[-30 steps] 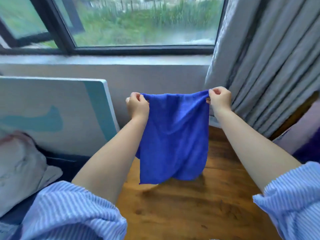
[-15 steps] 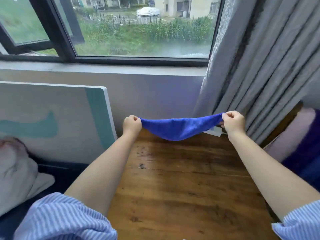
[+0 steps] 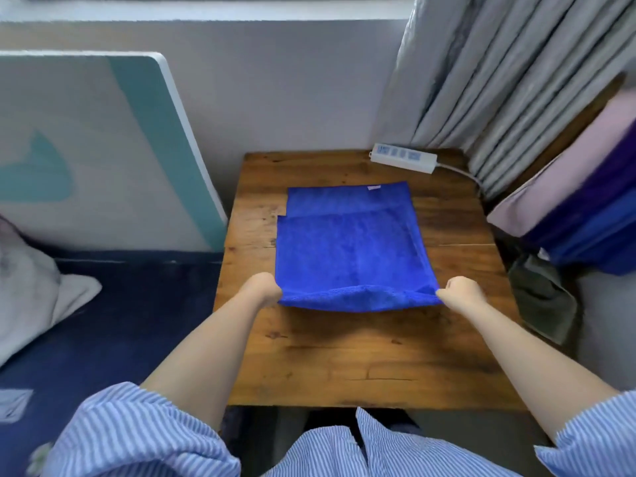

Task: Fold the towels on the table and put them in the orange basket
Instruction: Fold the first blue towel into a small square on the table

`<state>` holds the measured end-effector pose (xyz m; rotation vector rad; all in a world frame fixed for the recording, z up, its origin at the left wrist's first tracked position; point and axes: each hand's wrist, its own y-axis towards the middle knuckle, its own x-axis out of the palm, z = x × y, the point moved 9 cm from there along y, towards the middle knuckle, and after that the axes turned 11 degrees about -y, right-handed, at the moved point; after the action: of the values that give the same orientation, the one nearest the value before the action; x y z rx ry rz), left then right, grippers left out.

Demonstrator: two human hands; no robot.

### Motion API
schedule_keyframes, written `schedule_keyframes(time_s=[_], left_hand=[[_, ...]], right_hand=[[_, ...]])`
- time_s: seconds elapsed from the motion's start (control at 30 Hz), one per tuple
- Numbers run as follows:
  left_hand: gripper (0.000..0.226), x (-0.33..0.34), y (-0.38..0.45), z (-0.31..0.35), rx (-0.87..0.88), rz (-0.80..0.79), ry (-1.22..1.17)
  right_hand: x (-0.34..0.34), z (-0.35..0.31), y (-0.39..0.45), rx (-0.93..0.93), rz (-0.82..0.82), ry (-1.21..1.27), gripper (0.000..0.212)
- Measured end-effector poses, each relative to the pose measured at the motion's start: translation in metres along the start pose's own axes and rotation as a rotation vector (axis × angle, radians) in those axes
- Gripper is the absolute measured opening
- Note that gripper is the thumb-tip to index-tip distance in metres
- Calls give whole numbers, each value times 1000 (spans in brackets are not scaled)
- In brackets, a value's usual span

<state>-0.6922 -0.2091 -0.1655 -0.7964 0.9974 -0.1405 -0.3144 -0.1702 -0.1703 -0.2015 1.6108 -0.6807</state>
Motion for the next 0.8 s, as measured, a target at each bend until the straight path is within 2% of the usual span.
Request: schedule_keyframes(time_s=[0.13,0.2,0.27,0.43,0.5,0.57,0.67,0.8], left_hand=[[13,30,-1,-25,-9,-84,128],[18,45,-2,-39,-37,-140,195],[11,60,-3,-55,-73,-196,238],[22,96,-8,-89,-155,-395,383],[32,97,-8,-87,-126,-387,418],[31,93,-1,-78,-81,-355,411],[21,76,18,-56,-34,-260,372],[30,60,35,-25,-23,-208,389]], right_hand=[[43,17,-19,45,-105,-111,16],[59,22,-26,60,-143,-130,11],[74,27,-32,75,-184,-147,9],[111,39,-46,83,-304,-202,26],[113,41,-47,77,-289,-176,21],[110,43,-43,80,-249,-111,9],[95,37,-27,72,-191,-13,26],[72,12,2,12,-127,108,25]])
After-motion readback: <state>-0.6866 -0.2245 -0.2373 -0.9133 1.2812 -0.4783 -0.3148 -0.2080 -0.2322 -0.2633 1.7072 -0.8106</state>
